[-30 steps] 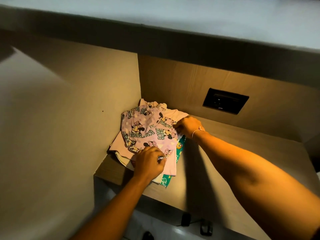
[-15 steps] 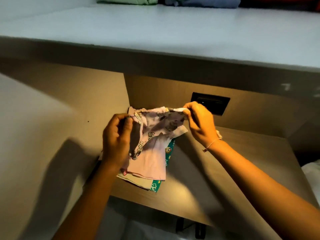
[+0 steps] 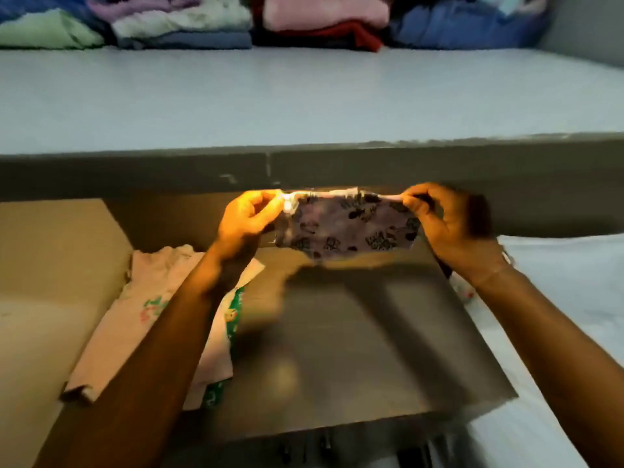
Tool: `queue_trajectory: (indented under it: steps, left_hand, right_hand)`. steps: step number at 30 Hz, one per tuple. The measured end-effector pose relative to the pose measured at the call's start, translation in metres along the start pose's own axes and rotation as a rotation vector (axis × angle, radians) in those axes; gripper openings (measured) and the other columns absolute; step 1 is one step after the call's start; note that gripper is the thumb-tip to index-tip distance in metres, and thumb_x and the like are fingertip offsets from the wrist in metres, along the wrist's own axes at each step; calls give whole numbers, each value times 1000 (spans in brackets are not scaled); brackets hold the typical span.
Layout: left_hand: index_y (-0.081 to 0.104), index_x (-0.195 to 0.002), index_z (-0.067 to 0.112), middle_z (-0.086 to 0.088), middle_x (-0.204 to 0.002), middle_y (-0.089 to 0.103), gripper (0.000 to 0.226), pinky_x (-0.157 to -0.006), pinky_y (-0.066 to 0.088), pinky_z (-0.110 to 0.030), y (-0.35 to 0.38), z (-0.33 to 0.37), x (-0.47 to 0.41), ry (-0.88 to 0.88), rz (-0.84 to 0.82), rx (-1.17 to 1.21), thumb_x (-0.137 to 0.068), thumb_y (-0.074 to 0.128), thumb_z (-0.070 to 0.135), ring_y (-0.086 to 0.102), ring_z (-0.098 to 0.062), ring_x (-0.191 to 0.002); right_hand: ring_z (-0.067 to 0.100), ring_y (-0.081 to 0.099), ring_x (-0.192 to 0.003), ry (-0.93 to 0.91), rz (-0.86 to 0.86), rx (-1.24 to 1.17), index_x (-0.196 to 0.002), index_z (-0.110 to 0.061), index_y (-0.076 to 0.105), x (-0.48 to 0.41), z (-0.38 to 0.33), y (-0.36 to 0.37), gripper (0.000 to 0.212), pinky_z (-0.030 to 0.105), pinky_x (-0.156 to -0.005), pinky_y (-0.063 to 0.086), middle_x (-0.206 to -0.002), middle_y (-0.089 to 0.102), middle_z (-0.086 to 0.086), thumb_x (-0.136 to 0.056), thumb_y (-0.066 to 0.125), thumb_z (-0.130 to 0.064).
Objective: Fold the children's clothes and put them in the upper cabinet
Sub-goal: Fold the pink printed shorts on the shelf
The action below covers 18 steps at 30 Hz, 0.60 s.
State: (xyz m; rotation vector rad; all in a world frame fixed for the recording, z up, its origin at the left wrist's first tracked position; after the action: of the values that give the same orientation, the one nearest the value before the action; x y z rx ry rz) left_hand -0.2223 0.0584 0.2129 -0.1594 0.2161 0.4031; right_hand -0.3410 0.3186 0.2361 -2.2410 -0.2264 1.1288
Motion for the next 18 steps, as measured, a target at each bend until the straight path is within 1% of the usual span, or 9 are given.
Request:
queue_trajectory:
  steps: [1, 3, 5, 7, 10, 13, 15, 16, 18]
  left_hand:
    - [62, -85, 9, 12, -74, 69, 15, -70, 52, -18, 11, -5, 9, 18, -81, 1, -94, 54, 2, 63, -3, -71]
    - [61, -89, 4, -5, -86, 71, 5, -77, 52, -23, 32, -34, 37, -9, -240, -34, -88, 59, 7, 65, -15, -81]
    - [65, -96, 3, -18, -102, 68, 21, -89, 51, -38, 47, -84, 64, -104, -341, -114, -84, 56, 19, 64, -29, -96]
    - [66, -106, 10, -12, -115, 65, 25, -100, 46, -45, 59, -138, 89, -138, -458, -378, -89, 58, 26, 60, -26, -109]
    - [61, -119, 19, -2, -137, 54, 38, -114, 31, -37, 72, -195, 120, -43, -677, -782, -94, 49, 45, 40, -17, -134]
    - [51, -128, 39, 12, -152, 36, 58, -118, 18, -37, 68, -219, 135, 77, -720, -844, -83, 46, 74, 15, -6, -145]
    - [42, -135, 47, 19, -157, 22, 69, -116, 10, -38, 64, -225, 140, 115, -759, -895, -76, 46, 83, 3, -6, -147]
    - [42, -135, 49, 19, -157, 22, 67, -116, 9, -40, 65, -225, 141, 130, -776, -924, -76, 46, 82, 4, -8, -148]
    - [51, -127, 46, 14, -153, 35, 50, -118, 17, -44, 67, -219, 138, 160, -755, -941, -82, 51, 68, 18, -13, -146]
  right_hand:
    - [16, 66, -81, -1, -12, 24, -97, -23, 69, 17, 5, -9, 21, 33, -72, 52, -90, 72, 0, -94, 54, -36]
    - [17, 63, -80, 3, -72, 106, -99, -22, 69, 62, 17, -10, 21, 30, -70, 49, -92, 70, 1, -93, 54, -36]
    - [20, 64, -82, 53, -166, 154, -100, -17, 71, 119, 32, 6, 30, 30, -72, 51, -94, 71, 3, -94, 52, -39]
    - [23, 67, -87, 120, -271, 170, -96, -13, 74, 180, 45, 31, 37, 37, -76, 56, -96, 72, 5, -93, 53, -43]
    - [23, 65, -104, 238, -498, 199, -99, -20, 74, 259, 62, 64, 42, 43, -88, 55, -107, 72, -1, -92, 48, -53]
    - [11, 51, -124, 263, -501, 214, -122, -36, 58, 290, 73, 66, 45, 32, -103, 44, -128, 61, -13, -89, 47, -64]
    - [10, 41, -133, 227, -511, 238, -135, -40, 44, 292, 76, 67, 54, 32, -105, 36, -140, 51, -14, -88, 50, -65]
    - [12, 39, -135, 203, -527, 253, -136, -39, 45, 292, 77, 69, 54, 34, -106, 34, -143, 49, -13, -88, 52, -62]
    - [21, 44, -133, 167, -559, 273, -125, -36, 58, 291, 76, 75, 41, 41, -107, 35, -140, 54, -8, -88, 58, -53]
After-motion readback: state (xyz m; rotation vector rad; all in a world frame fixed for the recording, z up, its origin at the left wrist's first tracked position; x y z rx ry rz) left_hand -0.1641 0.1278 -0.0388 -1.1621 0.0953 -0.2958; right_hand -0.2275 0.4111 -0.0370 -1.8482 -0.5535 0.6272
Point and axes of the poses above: each hand's wrist, its own x-axis away from the middle knuckle, its own y-axis out of the palm, z = x × y, the point moved 7 cm from there along -x, towards the middle knuckle
